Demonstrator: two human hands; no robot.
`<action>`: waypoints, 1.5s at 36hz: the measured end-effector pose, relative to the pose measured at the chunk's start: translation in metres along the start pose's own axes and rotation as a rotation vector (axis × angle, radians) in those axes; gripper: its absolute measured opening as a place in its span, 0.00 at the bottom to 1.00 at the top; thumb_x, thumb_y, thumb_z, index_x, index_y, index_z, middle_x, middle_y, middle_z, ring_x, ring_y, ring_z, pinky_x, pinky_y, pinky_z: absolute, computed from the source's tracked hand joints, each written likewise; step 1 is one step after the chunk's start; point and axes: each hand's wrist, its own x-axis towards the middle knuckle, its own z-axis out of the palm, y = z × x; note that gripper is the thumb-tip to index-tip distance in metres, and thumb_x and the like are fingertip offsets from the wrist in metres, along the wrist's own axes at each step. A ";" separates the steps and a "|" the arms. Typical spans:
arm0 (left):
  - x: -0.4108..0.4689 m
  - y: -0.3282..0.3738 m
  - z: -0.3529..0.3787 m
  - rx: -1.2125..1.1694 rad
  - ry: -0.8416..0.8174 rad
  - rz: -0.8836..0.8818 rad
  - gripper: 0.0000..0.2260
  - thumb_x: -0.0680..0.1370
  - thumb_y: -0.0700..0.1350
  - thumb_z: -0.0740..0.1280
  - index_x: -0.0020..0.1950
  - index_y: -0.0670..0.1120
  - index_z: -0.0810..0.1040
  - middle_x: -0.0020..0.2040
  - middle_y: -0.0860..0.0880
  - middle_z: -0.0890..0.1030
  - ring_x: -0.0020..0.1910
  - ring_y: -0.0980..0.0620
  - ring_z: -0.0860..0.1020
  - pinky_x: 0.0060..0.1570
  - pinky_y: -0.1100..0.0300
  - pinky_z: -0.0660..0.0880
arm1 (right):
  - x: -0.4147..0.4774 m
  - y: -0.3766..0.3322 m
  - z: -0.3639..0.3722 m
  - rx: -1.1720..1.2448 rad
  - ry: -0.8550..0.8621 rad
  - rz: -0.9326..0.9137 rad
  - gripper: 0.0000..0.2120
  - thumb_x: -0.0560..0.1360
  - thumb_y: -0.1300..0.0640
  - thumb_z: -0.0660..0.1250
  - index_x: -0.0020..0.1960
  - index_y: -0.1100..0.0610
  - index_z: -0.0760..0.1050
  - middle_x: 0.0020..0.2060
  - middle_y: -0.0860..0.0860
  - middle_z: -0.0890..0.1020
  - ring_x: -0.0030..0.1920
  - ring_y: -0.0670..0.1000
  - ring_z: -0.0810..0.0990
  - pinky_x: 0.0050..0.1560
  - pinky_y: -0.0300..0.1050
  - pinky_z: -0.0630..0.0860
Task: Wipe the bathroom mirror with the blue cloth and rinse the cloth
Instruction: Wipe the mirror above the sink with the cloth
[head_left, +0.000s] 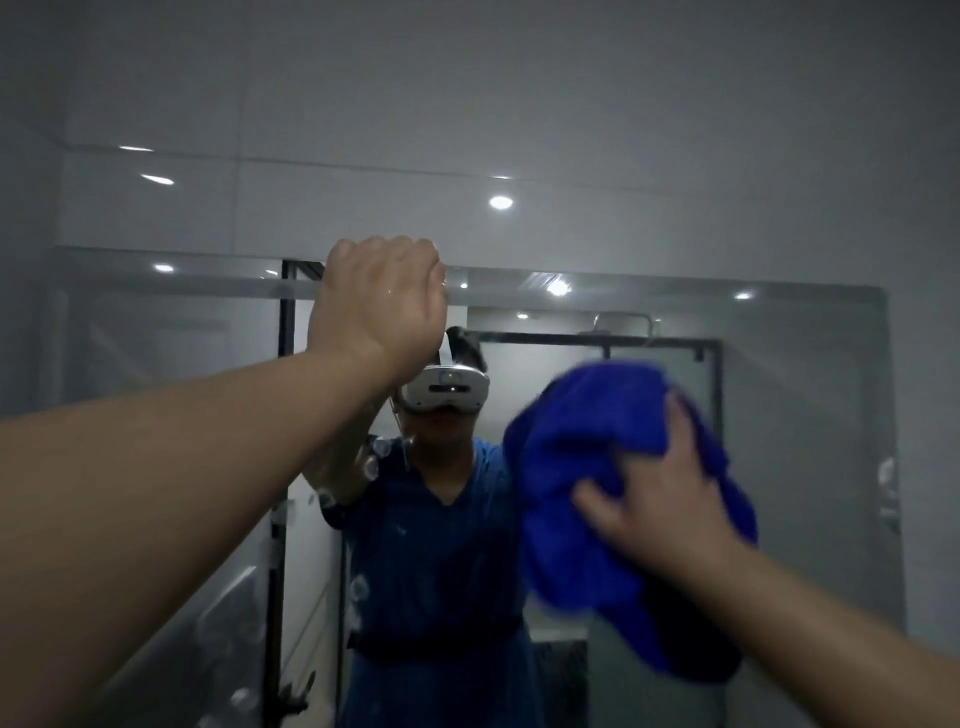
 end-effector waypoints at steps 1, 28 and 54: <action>0.000 0.000 0.001 -0.001 0.003 -0.002 0.13 0.85 0.49 0.55 0.47 0.48 0.75 0.41 0.50 0.75 0.40 0.45 0.72 0.50 0.47 0.68 | 0.025 0.005 -0.014 0.012 0.080 0.036 0.36 0.72 0.34 0.61 0.78 0.44 0.64 0.80 0.56 0.67 0.82 0.63 0.59 0.81 0.67 0.62; -0.001 -0.003 0.003 -0.012 0.043 0.015 0.13 0.85 0.49 0.54 0.48 0.48 0.75 0.42 0.50 0.75 0.41 0.46 0.70 0.50 0.48 0.64 | 0.042 -0.066 -0.024 -0.084 0.063 0.280 0.40 0.70 0.35 0.57 0.75 0.58 0.71 0.74 0.62 0.72 0.76 0.67 0.66 0.81 0.69 0.56; -0.002 0.001 -0.001 -0.023 -0.010 -0.028 0.11 0.85 0.50 0.55 0.46 0.50 0.73 0.40 0.51 0.74 0.40 0.46 0.72 0.51 0.46 0.68 | 0.063 -0.065 -0.069 0.112 0.407 -0.010 0.05 0.76 0.51 0.70 0.49 0.49 0.74 0.45 0.47 0.78 0.47 0.56 0.76 0.47 0.50 0.73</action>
